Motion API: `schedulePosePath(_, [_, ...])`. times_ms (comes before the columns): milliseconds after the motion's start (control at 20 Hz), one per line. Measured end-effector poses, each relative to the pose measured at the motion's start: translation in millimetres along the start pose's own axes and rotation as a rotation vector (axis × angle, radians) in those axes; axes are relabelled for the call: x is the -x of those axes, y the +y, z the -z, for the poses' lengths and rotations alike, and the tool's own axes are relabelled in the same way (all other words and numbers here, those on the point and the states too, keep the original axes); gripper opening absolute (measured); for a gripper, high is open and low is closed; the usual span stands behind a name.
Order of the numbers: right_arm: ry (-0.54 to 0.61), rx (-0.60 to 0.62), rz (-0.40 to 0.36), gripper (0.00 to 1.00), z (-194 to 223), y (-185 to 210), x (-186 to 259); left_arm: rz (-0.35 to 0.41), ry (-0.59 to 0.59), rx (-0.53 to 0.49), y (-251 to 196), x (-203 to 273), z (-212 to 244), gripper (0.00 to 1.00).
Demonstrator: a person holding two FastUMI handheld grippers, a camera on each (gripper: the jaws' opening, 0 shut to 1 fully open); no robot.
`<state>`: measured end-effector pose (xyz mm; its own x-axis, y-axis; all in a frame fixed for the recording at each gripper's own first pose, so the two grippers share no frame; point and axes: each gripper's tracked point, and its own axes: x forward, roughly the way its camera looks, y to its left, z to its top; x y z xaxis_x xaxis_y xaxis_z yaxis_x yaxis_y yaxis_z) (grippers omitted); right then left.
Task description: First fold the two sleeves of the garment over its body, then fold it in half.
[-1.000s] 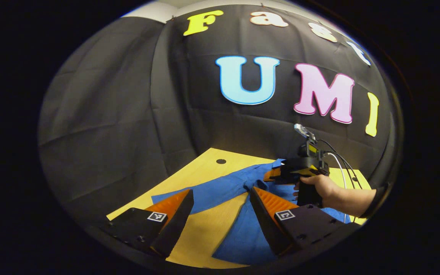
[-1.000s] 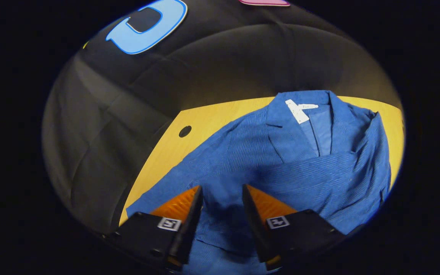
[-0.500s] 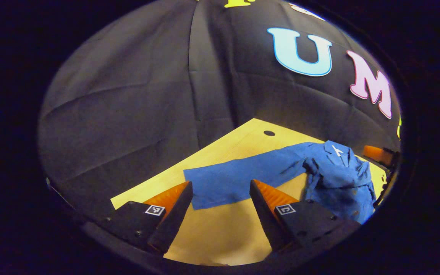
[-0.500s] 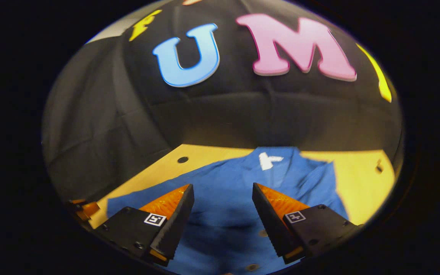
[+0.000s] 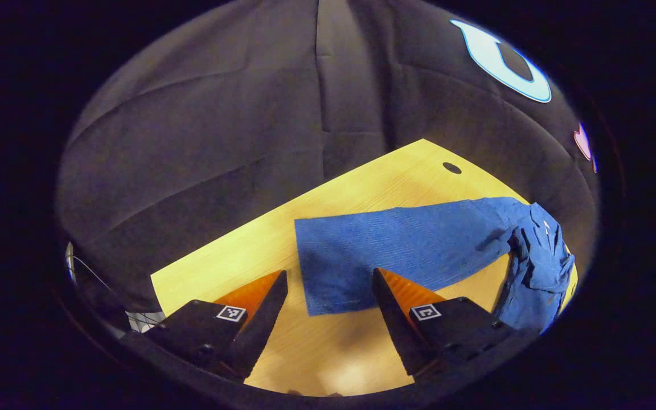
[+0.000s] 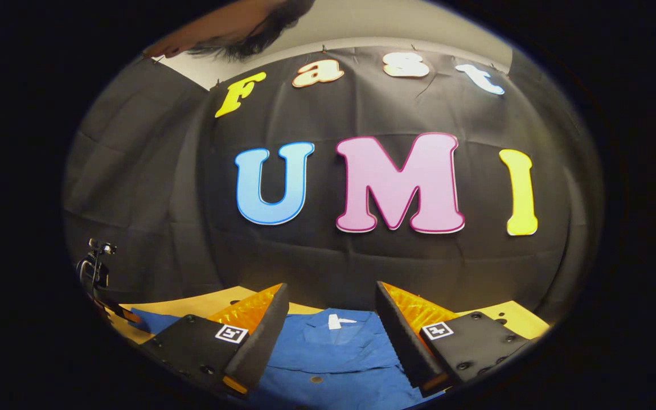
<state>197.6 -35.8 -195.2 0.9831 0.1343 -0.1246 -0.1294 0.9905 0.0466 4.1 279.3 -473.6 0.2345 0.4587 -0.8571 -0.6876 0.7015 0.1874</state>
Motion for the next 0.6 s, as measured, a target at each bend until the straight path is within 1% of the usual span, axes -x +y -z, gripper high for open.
schedulePosePath(50, [0.02, -0.006, 0.0, 0.87, 3, 0, 4, -0.017, 0.037, -0.017, 2, -3, 6, 0.88])
schedulePosePath(100, [0.04, -0.006, 0.004, 0.87, 11, -12, 4, -0.046, 0.05, -0.028, 5, 4, 5, 0.88])
schedulePosePath(150, [0.047, 0.006, 0.019, 0.95, 19, -25, 4, -0.049, 0.033, -0.036, 5, -1, 2, 0.88])
schedulePosePath(200, [0.047, 0.023, 0.046, 0.89, 25, -46, -2, -0.058, 0.051, -0.022, 3, -2, 5, 0.87])
schedulePosePath(250, [0.05, 0.039, 0.075, 0.92, 27, -59, -3, -0.063, 0.048, -0.008, 4, -3, 2, 0.85])
schedulePosePath(300, [0.048, 0.046, 0.102, 0.98, 27, -69, -4, -0.068, 0.05, 0.001, 4, -4, 2, 0.85])
schedulePosePath(350, [0.04, 0.04, 0.125, 0.99, 26, -80, -5, -0.073, 0.058, 0.0, 3, -1, 0, 0.85])
schedulePosePath(400, [0.033, 0.023, 0.141, 0.93, 26, -90, -7, -0.062, 0.072, 0.0, 1, -3, 2, 0.84])
schedulePosePath(450, [0.034, 0.002, 0.154, 0.98, 27, -97, -7, -0.051, 0.084, -0.003, -2, -2, 0, 0.79])
schedulePosePath(500, [0.041, -0.02, 0.166, 0.94, 30, -105, -6, -0.045, 0.09, 0.0, -7, -6, -1, 0.66])
schedulePosePath(550, [0.056, -0.037, 0.177, 0.98, 35, -112, -5, -0.021, 0.081, 0.004, -14, -8, -5, 0.51])
schedulePosePath(600, [0.073, -0.044, 0.192, 0.98, 41, -120, -5, -0.004, 0.073, 0.034, -20, -10, -5, 0.34])
